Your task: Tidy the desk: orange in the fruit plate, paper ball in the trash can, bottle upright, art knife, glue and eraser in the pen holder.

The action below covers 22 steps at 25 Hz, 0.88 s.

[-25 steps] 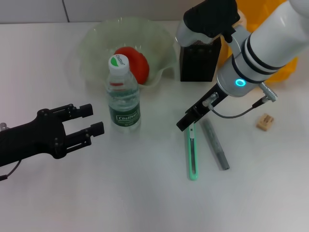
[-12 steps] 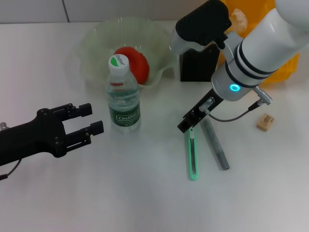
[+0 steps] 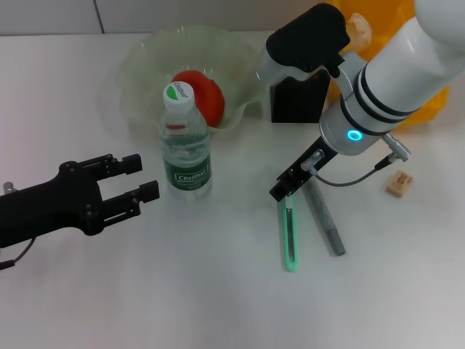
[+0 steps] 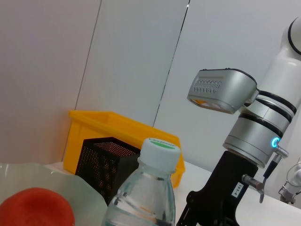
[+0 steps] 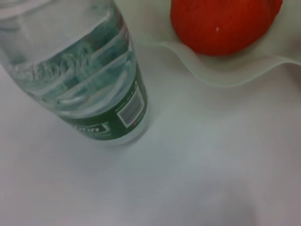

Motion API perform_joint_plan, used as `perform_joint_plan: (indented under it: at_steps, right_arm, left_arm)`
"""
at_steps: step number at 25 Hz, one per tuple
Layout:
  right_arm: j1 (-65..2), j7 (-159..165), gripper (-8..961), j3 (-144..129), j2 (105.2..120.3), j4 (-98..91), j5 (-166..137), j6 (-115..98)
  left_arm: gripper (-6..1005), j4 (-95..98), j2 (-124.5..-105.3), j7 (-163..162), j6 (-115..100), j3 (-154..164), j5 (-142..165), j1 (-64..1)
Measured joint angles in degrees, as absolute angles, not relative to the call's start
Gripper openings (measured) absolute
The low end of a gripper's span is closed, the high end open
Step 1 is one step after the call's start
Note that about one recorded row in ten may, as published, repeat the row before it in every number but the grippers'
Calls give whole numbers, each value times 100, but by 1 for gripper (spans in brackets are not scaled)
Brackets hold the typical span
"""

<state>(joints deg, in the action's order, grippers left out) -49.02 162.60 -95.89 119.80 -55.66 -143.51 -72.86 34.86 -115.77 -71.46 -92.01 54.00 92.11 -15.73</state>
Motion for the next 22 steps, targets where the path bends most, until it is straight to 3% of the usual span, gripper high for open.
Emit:
perform_joint_plan:
  at_steps: [22]
  right_arm:
    - [-4842, 16264, 450, -9592, 11984, -5382, -14263, -7012]
  left_arm:
    - [603, 3400, -11584, -7124, -9175, 5414, 9211, -1573]
